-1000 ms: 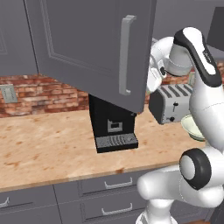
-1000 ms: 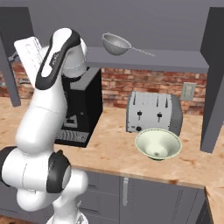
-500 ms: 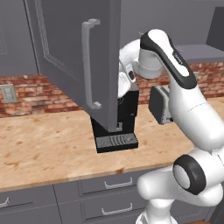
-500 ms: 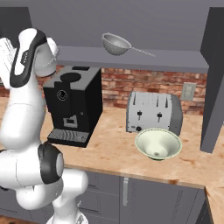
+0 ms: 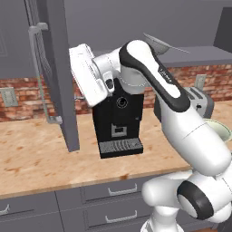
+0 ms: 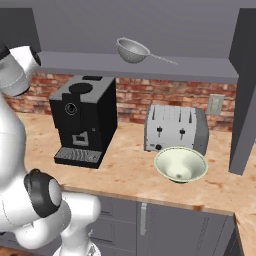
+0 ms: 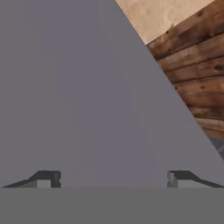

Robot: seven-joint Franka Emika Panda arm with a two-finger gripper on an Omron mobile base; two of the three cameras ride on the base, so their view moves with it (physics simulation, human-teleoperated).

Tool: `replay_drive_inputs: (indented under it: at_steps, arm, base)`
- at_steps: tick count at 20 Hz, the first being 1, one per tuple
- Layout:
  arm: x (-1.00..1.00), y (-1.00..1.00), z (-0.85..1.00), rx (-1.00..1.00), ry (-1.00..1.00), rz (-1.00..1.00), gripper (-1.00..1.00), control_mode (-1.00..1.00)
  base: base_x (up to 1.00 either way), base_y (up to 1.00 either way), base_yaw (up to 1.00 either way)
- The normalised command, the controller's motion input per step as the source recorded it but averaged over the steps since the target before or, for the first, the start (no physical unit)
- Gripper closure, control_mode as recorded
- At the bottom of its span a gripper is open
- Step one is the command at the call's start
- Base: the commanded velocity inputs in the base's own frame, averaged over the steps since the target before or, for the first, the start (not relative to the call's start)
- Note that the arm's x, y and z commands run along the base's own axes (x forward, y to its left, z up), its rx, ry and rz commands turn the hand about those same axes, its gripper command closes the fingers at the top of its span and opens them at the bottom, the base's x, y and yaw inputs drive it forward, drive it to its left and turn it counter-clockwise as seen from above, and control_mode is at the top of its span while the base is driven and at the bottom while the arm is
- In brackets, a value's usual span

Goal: Open the cabinet and setup a tea strainer by placing it in the bowl upright.

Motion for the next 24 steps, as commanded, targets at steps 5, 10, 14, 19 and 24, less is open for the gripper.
replay_drive_inputs:
  at_steps: [5, 10, 14, 19, 24]
  arm:
    - [0.0, 0.51, -0.03, 0.0, 0.0, -0.27, -1.0, -1.0]
    - [0.0, 0.54, -0.05, 0.0, 0.0, -0.17, -1.0, -1.0]
    - [0.01, -0.04, -0.03, -0.01, 0.0, -0.09, -1.0, -1.0]
    - [0.05, -0.67, -0.09, -0.01, -0.06, -0.02, -1.0, -1.0]
    - [0.08, -0.59, -0.04, -0.08, -0.01, -0.05, -1.0, -1.0]
  base:
    - [0.0, 0.0, 0.0]
    - [0.0, 0.0, 0.0]
    - [0.0, 0.0, 0.0]
    - [0.0, 0.0, 0.0]
    - [0.0, 0.0, 0.0]
